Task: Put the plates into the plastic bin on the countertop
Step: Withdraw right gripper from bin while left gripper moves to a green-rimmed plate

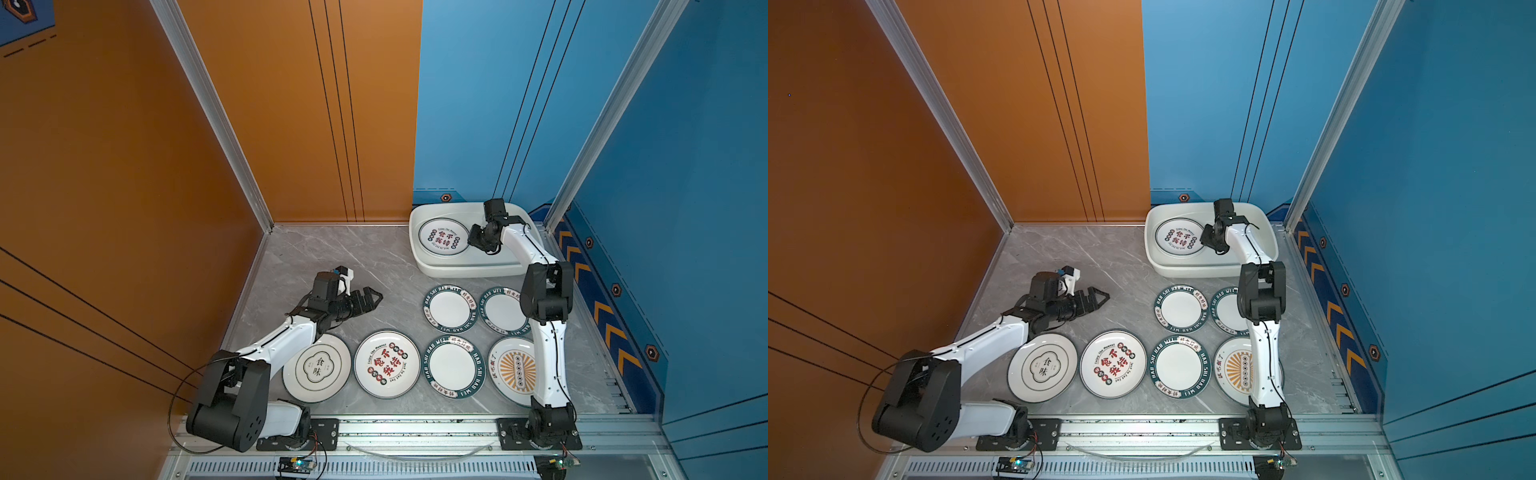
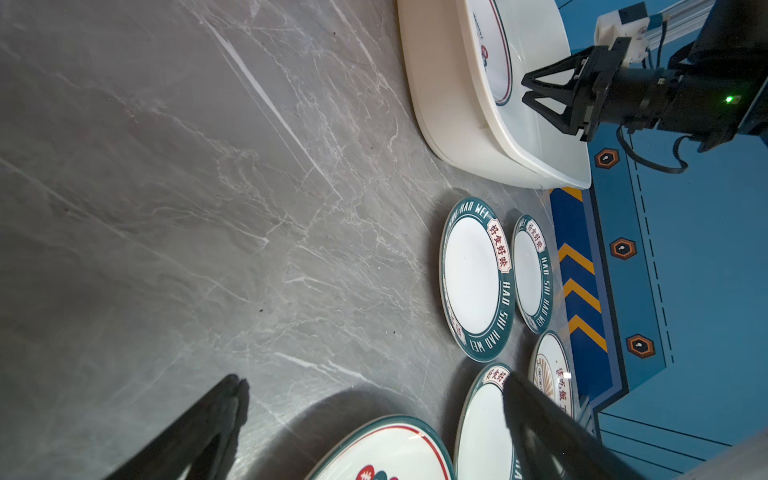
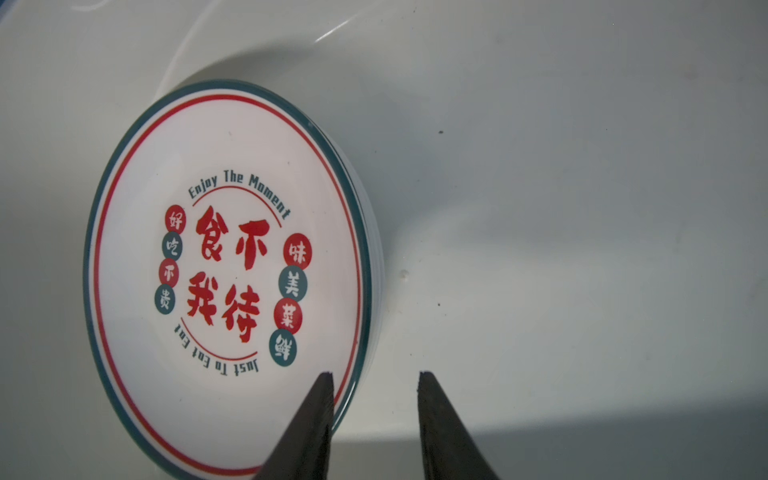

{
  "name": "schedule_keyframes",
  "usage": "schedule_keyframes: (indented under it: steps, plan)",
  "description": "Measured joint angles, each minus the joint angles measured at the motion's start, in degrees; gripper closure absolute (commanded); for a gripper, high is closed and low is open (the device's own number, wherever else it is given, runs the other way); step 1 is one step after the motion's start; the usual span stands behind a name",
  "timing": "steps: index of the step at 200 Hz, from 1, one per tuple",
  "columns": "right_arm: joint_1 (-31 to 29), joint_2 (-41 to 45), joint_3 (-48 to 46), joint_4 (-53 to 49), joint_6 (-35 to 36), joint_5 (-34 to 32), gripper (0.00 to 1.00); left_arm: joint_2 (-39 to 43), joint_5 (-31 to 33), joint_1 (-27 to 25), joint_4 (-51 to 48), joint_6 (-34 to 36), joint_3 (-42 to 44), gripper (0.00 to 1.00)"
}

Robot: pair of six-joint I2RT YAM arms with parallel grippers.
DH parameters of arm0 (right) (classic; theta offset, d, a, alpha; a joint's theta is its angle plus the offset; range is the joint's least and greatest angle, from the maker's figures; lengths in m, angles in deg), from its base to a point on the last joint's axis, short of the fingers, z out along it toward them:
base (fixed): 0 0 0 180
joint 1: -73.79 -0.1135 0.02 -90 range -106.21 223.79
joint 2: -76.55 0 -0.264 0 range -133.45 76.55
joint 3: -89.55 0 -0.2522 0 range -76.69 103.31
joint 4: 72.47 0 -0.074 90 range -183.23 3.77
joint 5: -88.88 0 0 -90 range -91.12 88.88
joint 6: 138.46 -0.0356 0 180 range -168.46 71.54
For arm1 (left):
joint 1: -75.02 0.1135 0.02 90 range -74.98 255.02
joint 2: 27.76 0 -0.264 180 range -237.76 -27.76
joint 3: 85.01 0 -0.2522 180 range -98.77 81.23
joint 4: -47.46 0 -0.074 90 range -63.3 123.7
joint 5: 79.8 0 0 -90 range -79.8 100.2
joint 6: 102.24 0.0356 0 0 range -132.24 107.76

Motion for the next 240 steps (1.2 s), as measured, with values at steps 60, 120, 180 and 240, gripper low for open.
schedule_keyframes:
  steps: [60,120,180,240]
  plan:
    - [-0.4,16.2,-11.6,3.7,1.2,0.4,0.48,-4.7,1.2,-8.2,2.1,-2.6,-3.0,0.00]
    - [0.3,33.4,-29.7,6.9,1.1,2.2,0.42,-13.6,2.8,-14.7,3.9,-3.8,-10.7,0.06]
    - [2.1,44.0,-48.5,8.4,1.1,4.0,0.42,-23.6,3.4,-18.7,5.2,-5.2,-16.9,0.19]
    - [7.3,51.3,-56.9,13.4,0.6,9.0,0.43,-29.5,3.7,-20.4,8.2,-7.1,-18.8,0.33]
